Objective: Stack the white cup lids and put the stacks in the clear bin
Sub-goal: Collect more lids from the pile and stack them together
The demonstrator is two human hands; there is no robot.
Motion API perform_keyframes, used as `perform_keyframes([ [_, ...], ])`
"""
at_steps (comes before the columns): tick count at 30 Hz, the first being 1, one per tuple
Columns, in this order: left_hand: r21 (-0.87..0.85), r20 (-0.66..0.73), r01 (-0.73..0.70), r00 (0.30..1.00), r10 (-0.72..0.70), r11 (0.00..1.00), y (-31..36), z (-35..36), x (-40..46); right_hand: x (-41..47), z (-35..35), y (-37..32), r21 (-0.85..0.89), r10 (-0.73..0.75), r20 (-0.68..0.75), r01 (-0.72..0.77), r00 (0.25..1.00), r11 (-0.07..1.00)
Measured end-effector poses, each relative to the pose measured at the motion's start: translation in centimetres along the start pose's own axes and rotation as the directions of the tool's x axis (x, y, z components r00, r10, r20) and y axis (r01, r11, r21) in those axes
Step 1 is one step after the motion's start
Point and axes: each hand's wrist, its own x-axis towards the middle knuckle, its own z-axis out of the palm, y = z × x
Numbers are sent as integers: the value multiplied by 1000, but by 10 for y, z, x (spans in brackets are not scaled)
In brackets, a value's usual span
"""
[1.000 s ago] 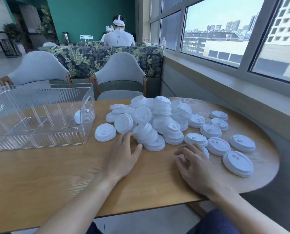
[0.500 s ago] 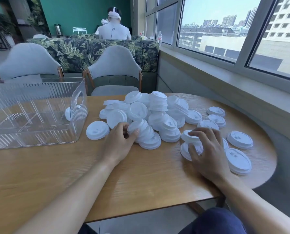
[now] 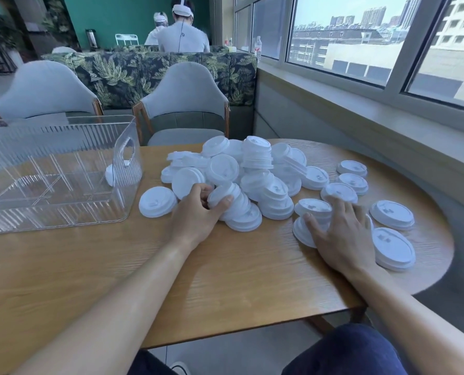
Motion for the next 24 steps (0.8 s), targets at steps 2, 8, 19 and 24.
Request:
perform_keyframes([
  [2,-13,-2,-3,1000,3,1000,0,0,0,0,1,1,-5,-5,0,5,1000,1000],
  [8,-86,-4,-9,1000,9,996,3,-3,-6,0,-1,-2,5,-28,-2,28,1000,1000],
  [19,-155,-103,-159,984,144,975,-3,-14,-30,-2,-3,-3,27,-49,4,49,999,998],
  [24,-94,-117,-216,972,205,972,-14,-33,-44,-5,-6,-4,73,-67,-24,69,997,995],
])
